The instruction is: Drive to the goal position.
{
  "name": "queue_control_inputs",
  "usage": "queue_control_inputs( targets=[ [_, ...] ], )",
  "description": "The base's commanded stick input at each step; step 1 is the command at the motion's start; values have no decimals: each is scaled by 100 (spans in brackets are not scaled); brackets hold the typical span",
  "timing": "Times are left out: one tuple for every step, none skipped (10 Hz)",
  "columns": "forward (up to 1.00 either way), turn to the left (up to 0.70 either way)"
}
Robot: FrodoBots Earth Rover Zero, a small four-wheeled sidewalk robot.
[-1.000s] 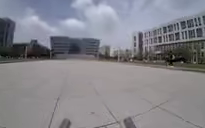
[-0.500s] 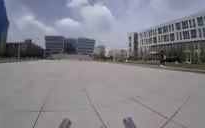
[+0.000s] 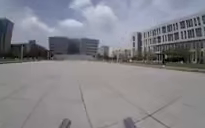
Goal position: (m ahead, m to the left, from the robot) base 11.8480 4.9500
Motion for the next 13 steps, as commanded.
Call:
queue_control_inputs(
  targets=[
    [100, 0],
    [100, 0],
    [100, 0],
    [100, 0],
    [100, 0],
    [100, 0],
    [100, 0],
    [100, 0],
    [100, 0],
    [100, 0],
    [100, 0],
    [100, 0],
    [100, 0]
  ],
)
